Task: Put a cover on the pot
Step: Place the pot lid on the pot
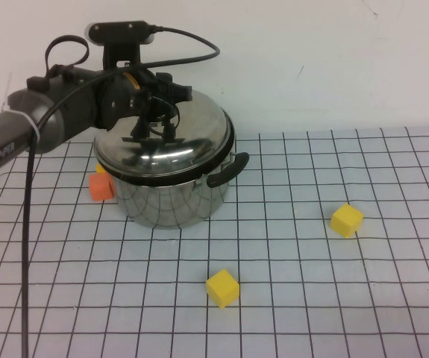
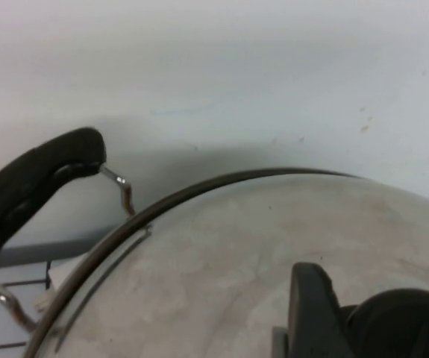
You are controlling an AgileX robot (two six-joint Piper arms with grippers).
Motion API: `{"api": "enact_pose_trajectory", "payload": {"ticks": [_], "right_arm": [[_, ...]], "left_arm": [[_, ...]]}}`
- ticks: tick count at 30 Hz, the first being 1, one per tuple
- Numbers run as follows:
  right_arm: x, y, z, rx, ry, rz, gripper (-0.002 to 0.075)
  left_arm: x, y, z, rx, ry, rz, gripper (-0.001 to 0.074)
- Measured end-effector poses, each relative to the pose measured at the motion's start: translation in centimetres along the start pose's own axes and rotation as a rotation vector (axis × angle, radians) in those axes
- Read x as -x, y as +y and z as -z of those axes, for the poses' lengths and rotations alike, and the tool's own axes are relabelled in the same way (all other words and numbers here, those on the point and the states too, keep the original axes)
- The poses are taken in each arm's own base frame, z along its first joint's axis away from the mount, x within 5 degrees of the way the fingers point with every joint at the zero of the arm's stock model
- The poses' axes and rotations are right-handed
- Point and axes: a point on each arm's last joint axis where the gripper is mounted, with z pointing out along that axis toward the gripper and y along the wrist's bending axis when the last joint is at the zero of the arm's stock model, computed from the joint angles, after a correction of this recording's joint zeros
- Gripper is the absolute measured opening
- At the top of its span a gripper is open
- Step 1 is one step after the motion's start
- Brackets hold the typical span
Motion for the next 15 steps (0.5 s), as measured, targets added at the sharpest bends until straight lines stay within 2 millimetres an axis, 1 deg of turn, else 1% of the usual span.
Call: {"api": "enact_pose_trajectory", "payload": {"ticks": [7, 15], "right_arm": [[0.00, 0.00, 0.00, 0.000, 0.000, 0.000, 0.0009], [0.00, 0.00, 0.00, 0.000, 0.000, 0.000, 0.0009]], "left_arm": [[0.23, -0.08, -0.12, -0.011, -0.036, 0.004, 0.0312], [-0.05, -0.03, -0.66, -0.010, -0.034, 0.004, 0.0312]]}}
